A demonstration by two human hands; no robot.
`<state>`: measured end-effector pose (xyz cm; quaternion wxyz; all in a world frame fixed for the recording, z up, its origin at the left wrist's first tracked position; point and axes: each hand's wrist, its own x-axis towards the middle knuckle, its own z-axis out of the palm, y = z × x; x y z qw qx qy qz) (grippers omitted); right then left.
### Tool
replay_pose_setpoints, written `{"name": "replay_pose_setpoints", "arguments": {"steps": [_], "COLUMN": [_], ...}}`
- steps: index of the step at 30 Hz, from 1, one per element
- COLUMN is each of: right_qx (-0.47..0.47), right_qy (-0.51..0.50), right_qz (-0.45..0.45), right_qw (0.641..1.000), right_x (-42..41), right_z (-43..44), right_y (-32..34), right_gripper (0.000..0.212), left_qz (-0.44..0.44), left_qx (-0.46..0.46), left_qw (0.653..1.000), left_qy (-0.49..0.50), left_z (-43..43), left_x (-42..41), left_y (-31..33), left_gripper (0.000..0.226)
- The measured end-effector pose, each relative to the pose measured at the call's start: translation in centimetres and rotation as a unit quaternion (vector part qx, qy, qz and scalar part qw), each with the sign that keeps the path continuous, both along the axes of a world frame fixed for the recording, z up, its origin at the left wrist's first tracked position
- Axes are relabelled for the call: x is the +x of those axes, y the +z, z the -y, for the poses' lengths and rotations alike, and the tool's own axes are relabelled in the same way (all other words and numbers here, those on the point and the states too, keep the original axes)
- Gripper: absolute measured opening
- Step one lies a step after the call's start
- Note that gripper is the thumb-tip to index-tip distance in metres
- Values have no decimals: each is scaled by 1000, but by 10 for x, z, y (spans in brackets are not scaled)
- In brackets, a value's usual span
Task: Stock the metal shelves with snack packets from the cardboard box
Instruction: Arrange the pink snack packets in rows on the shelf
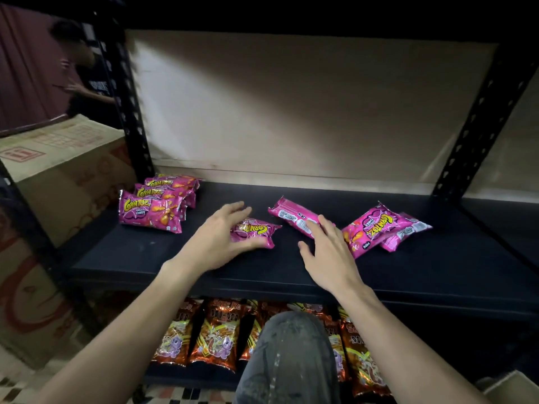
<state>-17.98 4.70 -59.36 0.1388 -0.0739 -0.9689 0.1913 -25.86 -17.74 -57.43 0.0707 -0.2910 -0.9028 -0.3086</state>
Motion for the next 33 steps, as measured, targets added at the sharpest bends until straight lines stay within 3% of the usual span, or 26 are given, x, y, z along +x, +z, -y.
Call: {"name": "replay_pose_setpoints", "arguments": {"steps": [2,4,7,9,12,15,18,23,25,28,33], "right_qx": [-7,-7,-11,-18,-44,-131,-253,-301,-319,-380,-478], "right_qy": [-15,-29,-48,-41,-18,10,56,97,128,118,67], "right_qz": [-6,-13,-67,-114,-136,-138,-121,-59,-8,-27,-60], "right_qw": [1000,999,997,993,990,982,958,947,939,917,874], "right_x": [2,3,7,8,8,8,6,-5,-7,-5,-5], "right_z": [-1,-1,2,7,17,25,30,25,23,23,31], "right_y": [0,1,4,9,19,33,50,61,60,54,36], "right_gripper": [54,52,43,35,27,21,25,46,32,8,3], "left_qz": [-19,-37,57,97,173,231,246,286,294,299,211], "left_qx": [80,75,-32,-77,58,229,281,254,245,240,102], "left_qw": [996,993,978,969,970,944,927,918,917,917,970], "left_qy": [15,86,198,214,159,54,-30,-103,-116,-110,-67], "left_z": [1,5,8,6,4,0,-1,-2,-3,-1,8], "left_x": [-5,-12,-11,-7,-2,3,11,19,18,17,17], "left_y": [6,7,2,-2,3,12,24,38,38,38,38], "left_gripper": [60,49,70,77,61,55,61,91,96,85,42]}}
